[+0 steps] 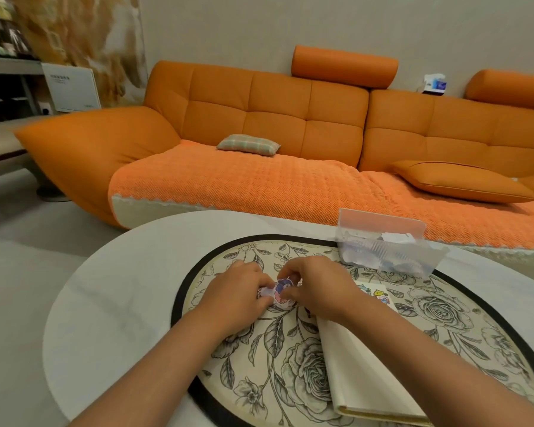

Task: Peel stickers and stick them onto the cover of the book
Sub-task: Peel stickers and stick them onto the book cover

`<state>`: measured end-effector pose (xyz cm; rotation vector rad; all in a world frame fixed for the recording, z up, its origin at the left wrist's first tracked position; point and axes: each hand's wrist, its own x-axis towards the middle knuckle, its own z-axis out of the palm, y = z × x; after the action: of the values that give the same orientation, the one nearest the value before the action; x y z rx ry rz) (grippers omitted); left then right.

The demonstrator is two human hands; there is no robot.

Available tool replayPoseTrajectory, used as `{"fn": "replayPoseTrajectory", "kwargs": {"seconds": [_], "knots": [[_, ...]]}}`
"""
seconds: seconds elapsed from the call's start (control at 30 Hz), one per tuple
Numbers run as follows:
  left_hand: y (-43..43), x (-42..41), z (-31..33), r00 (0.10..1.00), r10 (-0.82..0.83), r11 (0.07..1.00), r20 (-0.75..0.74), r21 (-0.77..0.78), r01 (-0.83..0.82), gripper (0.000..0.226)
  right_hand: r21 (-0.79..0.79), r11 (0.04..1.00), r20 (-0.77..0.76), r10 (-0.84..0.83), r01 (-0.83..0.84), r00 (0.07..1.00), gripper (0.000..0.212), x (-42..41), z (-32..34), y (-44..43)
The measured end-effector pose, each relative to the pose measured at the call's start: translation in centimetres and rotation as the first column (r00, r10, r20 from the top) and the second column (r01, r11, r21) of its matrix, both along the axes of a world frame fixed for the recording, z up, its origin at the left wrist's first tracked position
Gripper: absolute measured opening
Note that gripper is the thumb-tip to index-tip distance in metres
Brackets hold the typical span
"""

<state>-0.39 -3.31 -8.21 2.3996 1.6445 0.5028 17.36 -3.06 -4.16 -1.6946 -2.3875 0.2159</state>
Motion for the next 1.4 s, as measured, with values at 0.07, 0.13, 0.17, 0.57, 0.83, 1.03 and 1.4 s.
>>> {"fn": "replayPoseTrajectory", "kwargs": {"seconds": [0.07,0.13,0.17,0.57,0.83,1.03,1.4], "knots": [[-0.1,0.0,0.0,1.000,0.000,1.000,0.002,-0.002,0.000,0.033,-0.024,0.999,-0.074,-0.036,0.034,0.997,0.016,0.2,0.3,0.0],[-0.2,0.0,0.0,0.999,0.005,1.000,0.034,0.011,-0.005,0.031,-0.067,0.996,-0.143,-0.076,0.066,0.987,0.014,0.3,0.6,0.1],[-0.2,0.1,0.0,0.998,0.010,1.000,0.058,0.021,-0.011,0.029,-0.099,0.992,-0.191,-0.095,0.077,0.977,0.014,0.5,0.6,0.2],[-1.2,3.7,2.5,0.664,0.188,0.964,0.724,-0.265,0.016,0.012,-0.454,0.890,-0.735,-0.393,0.029,0.553,0.014,3.2,1.7,-1.6],[-2.0,7.5,2.8,0.657,0.144,0.966,0.740,-0.250,0.069,0.011,-0.427,0.896,-0.737,-0.423,0.122,0.528,0.007,7.4,1.8,-4.4],[-3.0,9.8,2.7,0.658,0.115,0.951,0.744,-0.273,0.143,0.013,-0.336,0.922,-0.701,-0.380,0.191,0.603,0.013,9.7,1.8,-5.8],[-2.7,11.2,1.8,0.665,0.094,0.953,0.741,-0.260,0.154,0.007,-0.302,0.938,-0.751,-0.342,0.167,0.565,0.018,10.1,0.3,-6.1]]}}
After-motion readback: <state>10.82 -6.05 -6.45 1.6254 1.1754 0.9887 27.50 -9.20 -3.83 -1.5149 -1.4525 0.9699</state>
